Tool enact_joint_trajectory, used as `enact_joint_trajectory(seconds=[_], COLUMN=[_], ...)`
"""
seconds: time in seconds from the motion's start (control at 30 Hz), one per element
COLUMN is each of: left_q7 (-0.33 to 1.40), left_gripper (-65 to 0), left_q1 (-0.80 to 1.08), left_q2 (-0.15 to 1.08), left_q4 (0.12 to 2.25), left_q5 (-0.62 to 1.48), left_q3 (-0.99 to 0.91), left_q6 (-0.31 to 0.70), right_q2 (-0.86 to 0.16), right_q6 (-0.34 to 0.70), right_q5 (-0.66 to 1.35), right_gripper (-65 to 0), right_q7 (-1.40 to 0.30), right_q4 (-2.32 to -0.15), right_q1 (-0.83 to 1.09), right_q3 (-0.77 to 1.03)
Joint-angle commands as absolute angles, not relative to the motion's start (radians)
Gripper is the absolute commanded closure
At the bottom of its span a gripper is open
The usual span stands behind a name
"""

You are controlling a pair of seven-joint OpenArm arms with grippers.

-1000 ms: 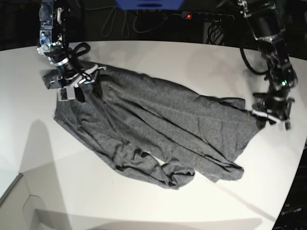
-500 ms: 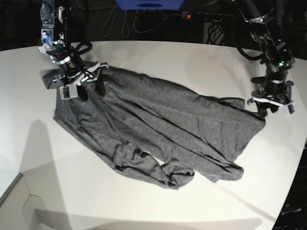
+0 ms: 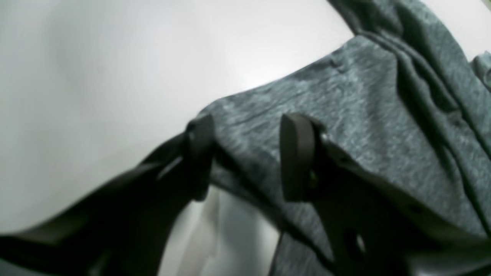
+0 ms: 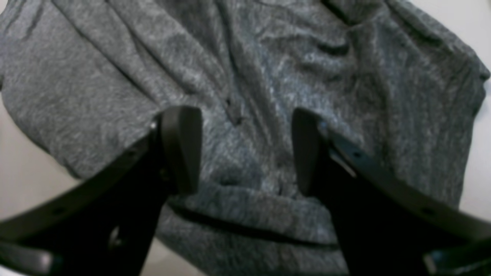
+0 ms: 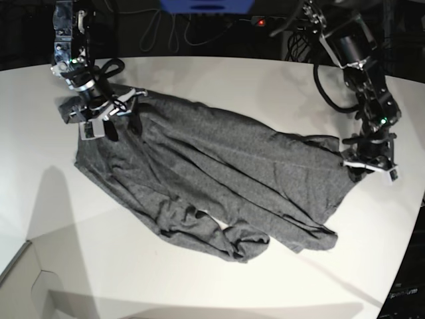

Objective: Layout the t-shirt on the table in an organized manner, then fold the t-shirt properly
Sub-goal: 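Grasp the shirt edge with the left gripper and pull it outward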

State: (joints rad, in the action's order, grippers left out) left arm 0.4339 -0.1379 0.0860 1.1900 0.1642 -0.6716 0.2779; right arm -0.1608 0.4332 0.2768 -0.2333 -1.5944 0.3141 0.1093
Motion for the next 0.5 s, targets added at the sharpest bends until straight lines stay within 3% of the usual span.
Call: enact_joint_trajectory(seconds=[0.0,0.23,0.33,0.4,0.47], left_q7=[0.415,0.415,0.415,0.420,0.423], left_gripper=[-27.6,-25.7,-13.4,0.0,0.0], left_q1=[-0.159,-0.166,-0.160,-0.159,-0.153], left_q2=[0.099,0.117,0.117,0.117,0.117], left_q4=[1.188,1.162,1.170,1.181,1.204], left_q5=[0.168,0.168,0.170,0.170,0.171], left_q3=[-0.671,-0.667,-0.671,-0.673,-0.674], left_q6=[0.285,0.286,0.289,0.289,0.289], right_q2=[-0.170,-0.170,-0.170,-0.170,-0.170], right_q6=[0.440,0.440,0.440,0.440,0.440], right_q5=[0.291,0.291,0.291,0.291,0.291], right_gripper=[-37.3,-37.3,-37.3,-37.3,-37.3], right_q7=[-0.206,-0.206,-0.206,-0.208,-0.208], right_q4=[-1.612,-1.609,-1.607,-1.607,-1.607], right_q1=[0.312,0.308,0.306,0.297,0.291], right_q3=[0.113,0.113,0.113,0.113,0.113])
